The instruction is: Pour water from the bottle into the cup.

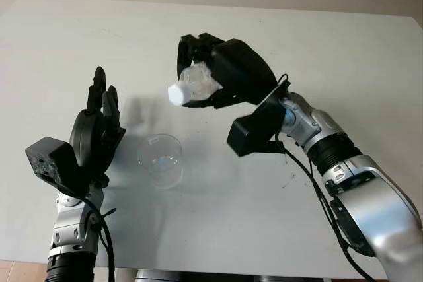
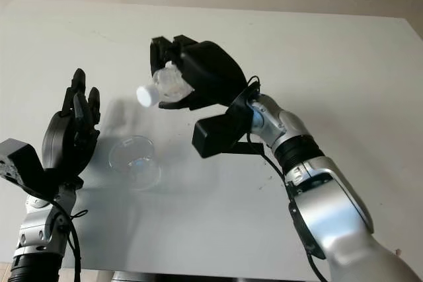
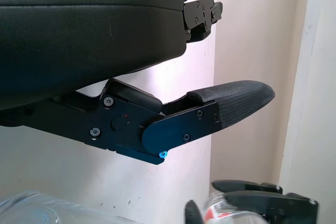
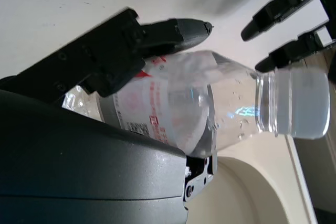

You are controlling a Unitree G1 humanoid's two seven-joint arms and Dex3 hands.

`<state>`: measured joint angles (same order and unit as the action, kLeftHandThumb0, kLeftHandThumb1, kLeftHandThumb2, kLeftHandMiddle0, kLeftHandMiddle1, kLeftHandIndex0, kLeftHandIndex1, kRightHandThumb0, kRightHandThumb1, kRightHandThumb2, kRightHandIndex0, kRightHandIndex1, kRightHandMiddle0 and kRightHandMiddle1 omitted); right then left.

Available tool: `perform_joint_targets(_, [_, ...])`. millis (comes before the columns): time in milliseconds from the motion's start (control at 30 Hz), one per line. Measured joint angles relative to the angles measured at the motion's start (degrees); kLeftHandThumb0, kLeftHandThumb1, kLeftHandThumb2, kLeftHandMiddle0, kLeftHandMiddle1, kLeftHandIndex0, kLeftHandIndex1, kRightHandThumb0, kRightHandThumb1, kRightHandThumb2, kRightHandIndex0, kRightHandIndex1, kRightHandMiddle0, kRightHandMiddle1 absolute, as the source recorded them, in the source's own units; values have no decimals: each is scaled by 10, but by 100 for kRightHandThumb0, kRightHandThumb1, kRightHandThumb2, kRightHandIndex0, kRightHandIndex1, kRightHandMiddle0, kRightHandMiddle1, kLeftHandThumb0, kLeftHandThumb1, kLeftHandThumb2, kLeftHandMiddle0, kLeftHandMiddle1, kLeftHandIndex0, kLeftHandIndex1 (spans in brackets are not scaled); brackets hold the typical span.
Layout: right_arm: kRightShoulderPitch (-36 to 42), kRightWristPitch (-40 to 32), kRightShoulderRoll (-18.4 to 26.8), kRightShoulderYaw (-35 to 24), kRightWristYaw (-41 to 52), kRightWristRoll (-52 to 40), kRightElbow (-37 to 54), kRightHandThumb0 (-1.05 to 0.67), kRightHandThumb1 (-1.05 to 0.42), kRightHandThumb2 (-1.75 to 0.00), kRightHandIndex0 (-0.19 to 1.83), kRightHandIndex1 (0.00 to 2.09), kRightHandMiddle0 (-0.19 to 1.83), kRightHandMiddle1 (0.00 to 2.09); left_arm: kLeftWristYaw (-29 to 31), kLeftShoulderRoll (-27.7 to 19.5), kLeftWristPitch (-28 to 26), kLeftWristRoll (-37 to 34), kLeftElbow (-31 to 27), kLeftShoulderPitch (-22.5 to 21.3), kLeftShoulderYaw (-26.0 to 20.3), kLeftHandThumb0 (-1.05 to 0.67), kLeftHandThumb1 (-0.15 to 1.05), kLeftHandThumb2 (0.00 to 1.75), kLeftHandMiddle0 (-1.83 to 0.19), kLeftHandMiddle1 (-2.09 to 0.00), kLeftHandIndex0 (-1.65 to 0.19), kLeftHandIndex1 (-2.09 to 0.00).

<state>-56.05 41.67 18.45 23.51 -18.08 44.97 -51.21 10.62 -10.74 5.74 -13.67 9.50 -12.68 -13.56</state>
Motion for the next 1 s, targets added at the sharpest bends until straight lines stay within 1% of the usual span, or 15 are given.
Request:
perform_joint_targets(267, [-9, -13, 4, 60, -101, 85, -3, -14, -72, -81, 115, 209, 67, 209, -1, 0, 0, 0, 0, 0, 1, -82, 105, 76, 15, -5, 17, -5])
perform_joint_targets(367, [-19, -21, 5, 76, -128, 104, -3, -17, -77, -76, 119, 209, 70, 209, -1, 0, 0, 0, 0, 0, 1, -83, 105, 75, 15, -5, 17, -5])
perform_joint_targets(433, [-24, -24, 5, 83, -139, 109, -3, -19, -80, -69, 118, 209, 72, 209, -1, 0, 0, 0, 0, 0, 1, -83, 105, 75, 15, -5, 17, -5])
perform_joint_targets(633, [-27, -36, 4, 97, -144, 113, 5, -24, -87, -53, 115, 209, 71, 209, 1, 0, 3, 1, 1, 0, 2, -83, 105, 75, 15, -5, 17, -5])
perform_joint_targets(733, [-28, -41, 4, 99, -144, 113, 21, -25, -91, -41, 113, 209, 64, 209, 1, 1, 6, 1, 3, 0, 2, -83, 105, 75, 15, -5, 17, -5])
perform_joint_targets(1000, [-30, -54, 3, 100, -140, 113, 44, -26, -98, -32, 119, 209, 67, 209, 1, 5, 7, 2, 4, -2, 2, -83, 105, 76, 16, -5, 18, -5])
